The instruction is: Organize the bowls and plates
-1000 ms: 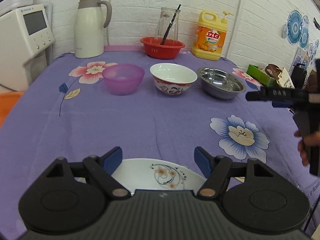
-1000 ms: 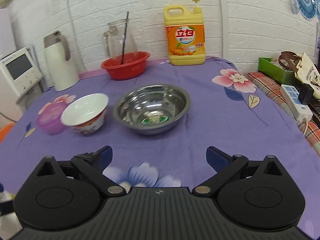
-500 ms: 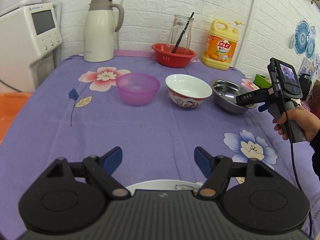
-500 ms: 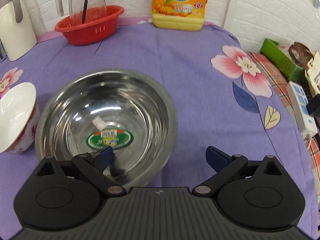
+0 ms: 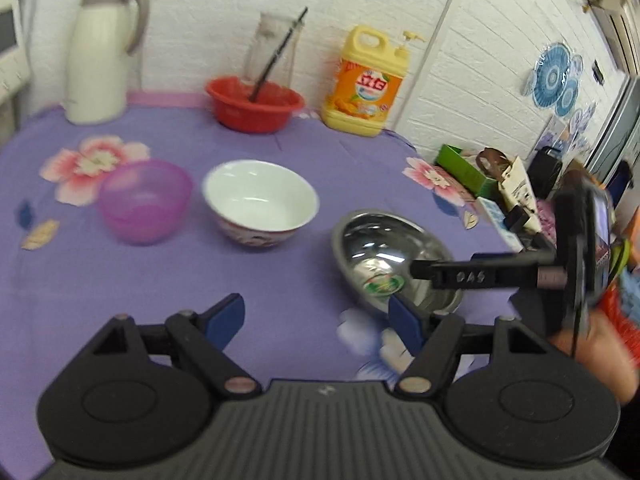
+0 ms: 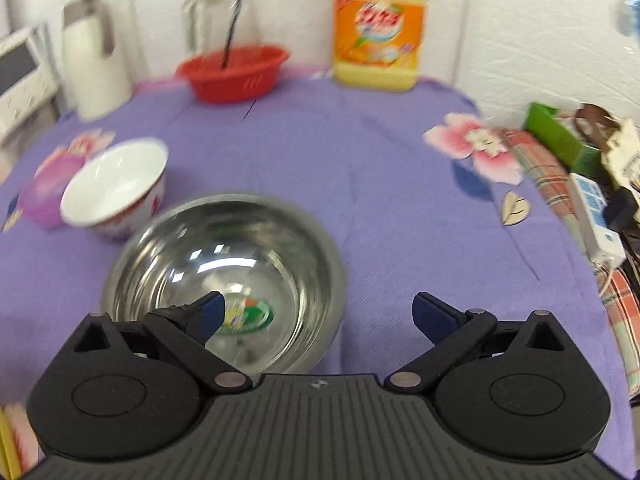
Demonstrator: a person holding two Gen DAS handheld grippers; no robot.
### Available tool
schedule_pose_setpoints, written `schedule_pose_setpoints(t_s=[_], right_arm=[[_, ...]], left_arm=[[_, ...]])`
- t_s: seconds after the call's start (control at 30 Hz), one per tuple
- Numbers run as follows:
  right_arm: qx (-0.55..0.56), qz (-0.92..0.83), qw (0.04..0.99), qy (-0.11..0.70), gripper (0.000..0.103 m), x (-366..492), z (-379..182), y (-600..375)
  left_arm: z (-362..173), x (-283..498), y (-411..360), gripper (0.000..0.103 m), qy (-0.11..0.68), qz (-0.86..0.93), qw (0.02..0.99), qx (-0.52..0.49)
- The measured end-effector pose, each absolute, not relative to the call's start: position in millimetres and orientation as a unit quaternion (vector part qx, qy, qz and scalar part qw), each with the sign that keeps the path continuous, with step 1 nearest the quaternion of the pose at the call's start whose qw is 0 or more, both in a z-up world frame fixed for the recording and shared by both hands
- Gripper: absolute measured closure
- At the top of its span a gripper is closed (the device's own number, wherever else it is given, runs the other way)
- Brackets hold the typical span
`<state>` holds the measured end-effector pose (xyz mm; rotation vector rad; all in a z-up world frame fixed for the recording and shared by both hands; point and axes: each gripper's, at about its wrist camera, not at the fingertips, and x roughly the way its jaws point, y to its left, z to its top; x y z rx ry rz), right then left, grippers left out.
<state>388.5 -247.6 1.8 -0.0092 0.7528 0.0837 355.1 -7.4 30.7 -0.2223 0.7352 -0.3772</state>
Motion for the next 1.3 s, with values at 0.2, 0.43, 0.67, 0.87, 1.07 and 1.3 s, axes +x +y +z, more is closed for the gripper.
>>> schedule_pose_setpoints(t_s=[0.2, 0.43, 0.67, 0.87, 1.07, 1.3], right_arm=[[0.049, 0.024, 0.938, 0.343, 0.0, 392, -31, -250], [0.008, 0.022, 0.945, 0.326, 0.0, 391, -40, -246], [0.006, 0.021, 0.943, 0.331, 0.0, 391, -39, -248], [-0.001, 0.055, 0.941, 0.334, 0.0, 383, -34, -235], [0.018, 0.072, 0.934, 0.349, 0.018, 352, -24, -237], [0.008, 0.065, 0.937, 0.343, 0.018, 271, -18, -225]], left_arm=[[2, 411, -48, 0.032, 0.412, -0.164, 0.886, -0.135], [-23, 441, -64, 0.032, 0.43, -0.14, 0.885, -0.115], [-27, 440, -76, 0.032, 0.41, -0.129, 0.899, -0.087], [-26, 440, -91, 0.049, 0.409, -0.138, 0.898, -0.087], [-17, 409, -100, 0.062, 0.425, -0.188, 0.882, -0.079], [-12, 334, -92, 0.063, 0.435, -0.218, 0.872, -0.06]])
